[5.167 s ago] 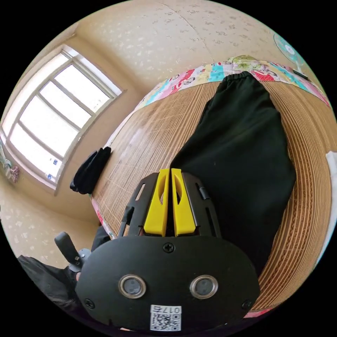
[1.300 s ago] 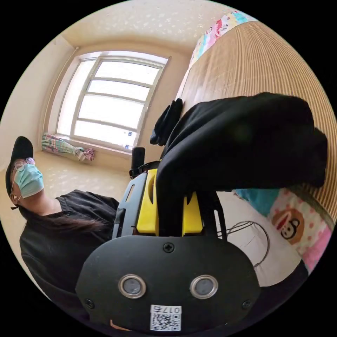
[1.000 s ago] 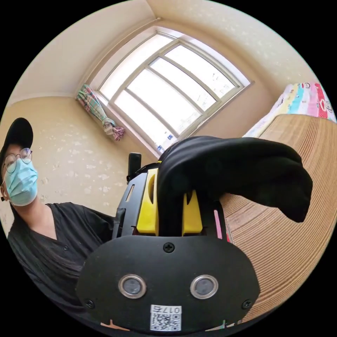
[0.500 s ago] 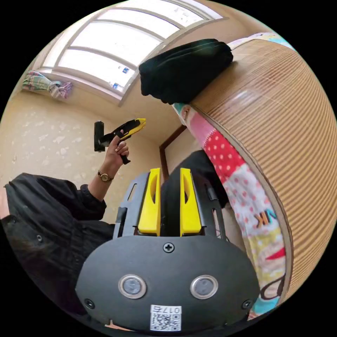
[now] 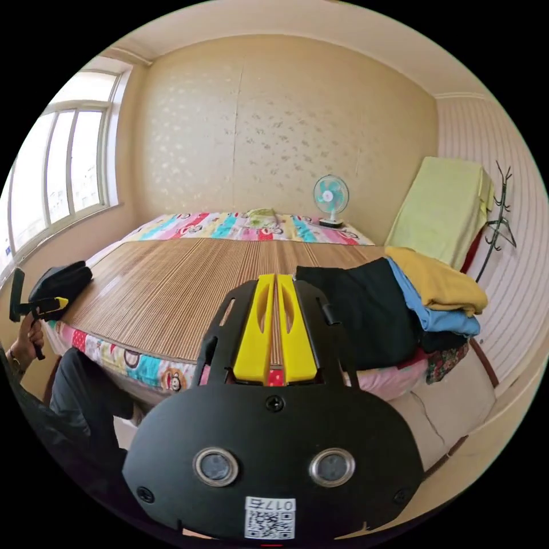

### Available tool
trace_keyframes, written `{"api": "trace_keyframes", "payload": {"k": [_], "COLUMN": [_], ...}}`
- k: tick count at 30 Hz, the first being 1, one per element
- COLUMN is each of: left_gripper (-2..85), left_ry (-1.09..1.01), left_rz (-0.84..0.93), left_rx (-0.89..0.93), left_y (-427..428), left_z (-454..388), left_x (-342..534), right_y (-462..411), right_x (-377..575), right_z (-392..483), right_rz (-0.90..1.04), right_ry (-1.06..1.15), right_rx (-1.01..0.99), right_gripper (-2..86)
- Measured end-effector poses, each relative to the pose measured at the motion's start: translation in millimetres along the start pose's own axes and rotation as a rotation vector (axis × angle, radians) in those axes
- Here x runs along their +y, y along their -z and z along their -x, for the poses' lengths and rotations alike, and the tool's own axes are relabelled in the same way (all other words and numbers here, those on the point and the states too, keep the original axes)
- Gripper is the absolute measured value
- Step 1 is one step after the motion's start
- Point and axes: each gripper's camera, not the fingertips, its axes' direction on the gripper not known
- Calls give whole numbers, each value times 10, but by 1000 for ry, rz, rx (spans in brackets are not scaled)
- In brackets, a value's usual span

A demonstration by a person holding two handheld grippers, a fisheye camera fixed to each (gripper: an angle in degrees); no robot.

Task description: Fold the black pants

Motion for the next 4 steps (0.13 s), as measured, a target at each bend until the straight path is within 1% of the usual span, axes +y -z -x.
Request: {"api": "trace_keyframes", "payload": {"k": [1, 3, 4], "left_gripper": [-7, -9, -9], "left_ry": [-9, 32, 49], "left_rz": [9, 29, 28], "left_rx": [16, 115, 147], "left_y": [-63, -268, -302], "left_z": [-84, -331, -368], "left_x": [-15, -2, 17], "right_y": [4, -60, -71], "right_x": [36, 82, 65], "right_z": [-100, -555, -664], "right_rz": [5, 113, 128], "right_ry": [-26, -132, -145], "right_rx": [31, 125, 151], "right_gripper": [28, 56, 65]}}
